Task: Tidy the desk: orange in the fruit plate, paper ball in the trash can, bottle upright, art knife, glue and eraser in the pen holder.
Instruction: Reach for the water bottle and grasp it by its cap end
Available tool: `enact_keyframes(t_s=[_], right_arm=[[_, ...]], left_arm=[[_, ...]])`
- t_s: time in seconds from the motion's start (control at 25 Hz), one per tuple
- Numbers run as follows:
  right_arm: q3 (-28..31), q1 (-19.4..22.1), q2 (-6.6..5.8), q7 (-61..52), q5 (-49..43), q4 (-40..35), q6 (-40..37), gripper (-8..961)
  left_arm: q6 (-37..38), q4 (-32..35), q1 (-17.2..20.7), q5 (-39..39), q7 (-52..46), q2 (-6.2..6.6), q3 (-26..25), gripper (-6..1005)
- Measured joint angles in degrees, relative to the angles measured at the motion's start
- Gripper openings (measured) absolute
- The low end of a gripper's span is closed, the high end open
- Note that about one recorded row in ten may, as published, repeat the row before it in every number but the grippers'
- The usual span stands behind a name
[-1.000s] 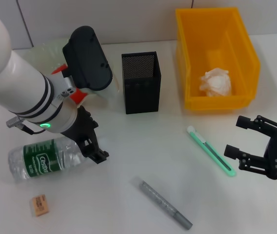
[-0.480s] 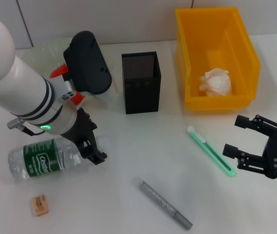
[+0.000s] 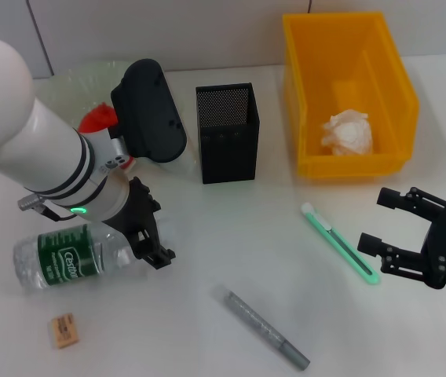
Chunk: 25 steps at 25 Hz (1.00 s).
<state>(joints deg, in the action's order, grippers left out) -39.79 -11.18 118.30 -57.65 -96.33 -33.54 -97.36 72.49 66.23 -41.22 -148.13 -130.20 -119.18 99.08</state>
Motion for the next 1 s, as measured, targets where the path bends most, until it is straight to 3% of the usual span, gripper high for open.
enact_keyframes(t_s=[0.36,1.0], right_arm=[[0.21,-0.07,-0.05,0.00,-0.05,0.24,0.10,818],[0.11,-0.51,-0.21,-0.26,-0.09,0.22,0.17,819]], left_arm=[[-1.24,-0.95,-0.02,0.07,0.54,0.00,0.87,809],[-3.32,-1.47,-0.04,-0.14,0.44,0.00,1.19,582]])
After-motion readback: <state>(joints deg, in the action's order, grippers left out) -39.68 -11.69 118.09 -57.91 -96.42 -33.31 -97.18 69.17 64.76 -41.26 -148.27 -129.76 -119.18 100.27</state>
